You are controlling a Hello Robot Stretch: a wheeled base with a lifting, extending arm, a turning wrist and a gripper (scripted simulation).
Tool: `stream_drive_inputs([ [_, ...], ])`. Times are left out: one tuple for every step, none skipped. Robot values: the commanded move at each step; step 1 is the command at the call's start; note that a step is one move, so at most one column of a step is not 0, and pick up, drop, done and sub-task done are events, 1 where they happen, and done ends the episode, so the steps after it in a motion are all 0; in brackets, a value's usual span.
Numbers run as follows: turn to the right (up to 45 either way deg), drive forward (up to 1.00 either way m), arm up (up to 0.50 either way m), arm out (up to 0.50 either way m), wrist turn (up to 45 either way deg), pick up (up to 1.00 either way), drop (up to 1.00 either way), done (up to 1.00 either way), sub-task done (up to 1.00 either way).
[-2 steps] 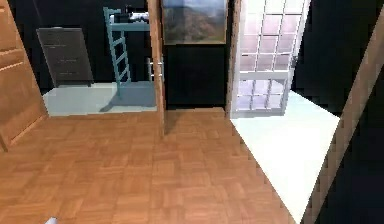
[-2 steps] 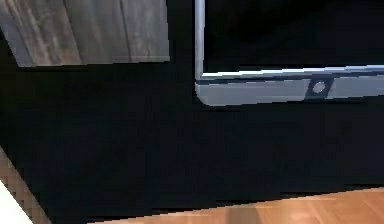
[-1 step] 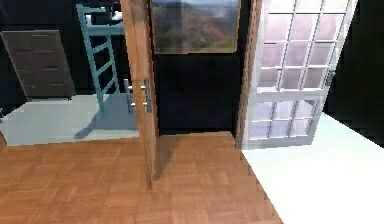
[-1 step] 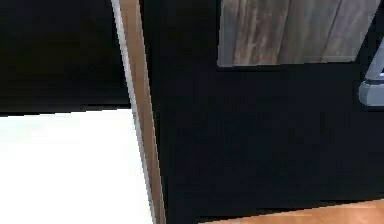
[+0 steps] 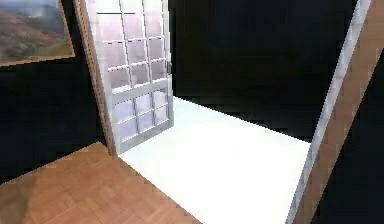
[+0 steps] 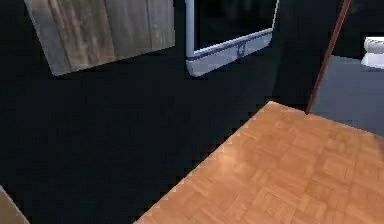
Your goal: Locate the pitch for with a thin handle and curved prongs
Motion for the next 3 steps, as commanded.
stream_drive_inputs([
  [0.0,1.0,0.0,0.0,0.0,0.0,0.0,0.0,0.0],
  [3.0,0.0,0.0,0.0,0.0,0.0,0.0,0.0,0.0],
  [0.0,1.0,0.0,0.0,0.0,0.0,0.0,0.0,0.0],
])
